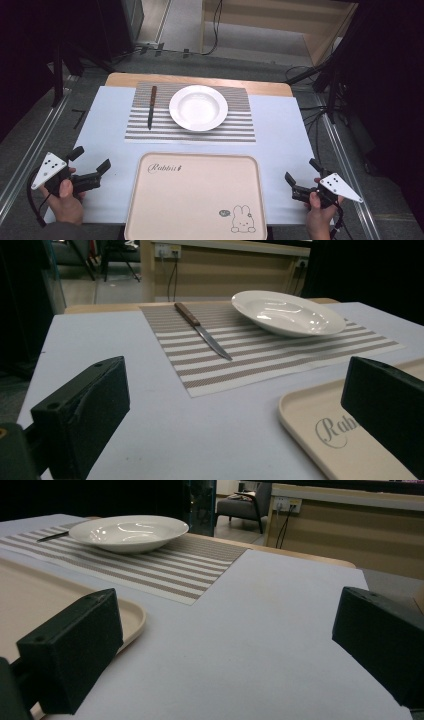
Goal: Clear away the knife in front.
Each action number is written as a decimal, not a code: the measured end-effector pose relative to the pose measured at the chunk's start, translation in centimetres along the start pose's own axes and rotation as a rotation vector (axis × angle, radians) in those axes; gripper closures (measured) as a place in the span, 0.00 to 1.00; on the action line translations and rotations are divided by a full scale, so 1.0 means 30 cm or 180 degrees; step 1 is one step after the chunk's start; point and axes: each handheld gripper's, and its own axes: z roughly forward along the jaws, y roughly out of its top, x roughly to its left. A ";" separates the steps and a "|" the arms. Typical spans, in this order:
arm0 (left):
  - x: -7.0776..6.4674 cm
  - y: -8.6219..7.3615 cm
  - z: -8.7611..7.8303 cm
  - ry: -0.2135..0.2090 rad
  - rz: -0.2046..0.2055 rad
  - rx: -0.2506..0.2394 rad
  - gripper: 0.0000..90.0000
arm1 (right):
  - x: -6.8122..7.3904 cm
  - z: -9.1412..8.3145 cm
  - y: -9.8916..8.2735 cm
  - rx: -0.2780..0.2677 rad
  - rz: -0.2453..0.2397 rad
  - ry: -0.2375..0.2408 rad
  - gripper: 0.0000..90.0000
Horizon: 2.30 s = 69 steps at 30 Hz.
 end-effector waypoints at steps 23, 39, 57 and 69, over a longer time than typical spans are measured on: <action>-0.053 0.166 0.129 -0.0109 0.0149 0.0068 0.00 | -0.001 -0.002 -0.002 -0.0013 -0.0011 0.0035 0.00; 0.003 0.250 0.225 -0.0123 0.0013 0.0179 0.00 | -0.001 -0.003 -0.003 -0.0013 -0.0002 0.0033 0.00; 0.047 0.299 0.334 -0.0122 -0.0033 0.0319 0.00 | -0.003 -0.004 -0.003 -0.0015 0.0020 0.0029 0.00; 0.068 0.330 0.441 -0.0139 -0.0068 0.0458 0.00 | -0.002 -0.002 -0.003 -0.0016 0.0012 0.0032 0.00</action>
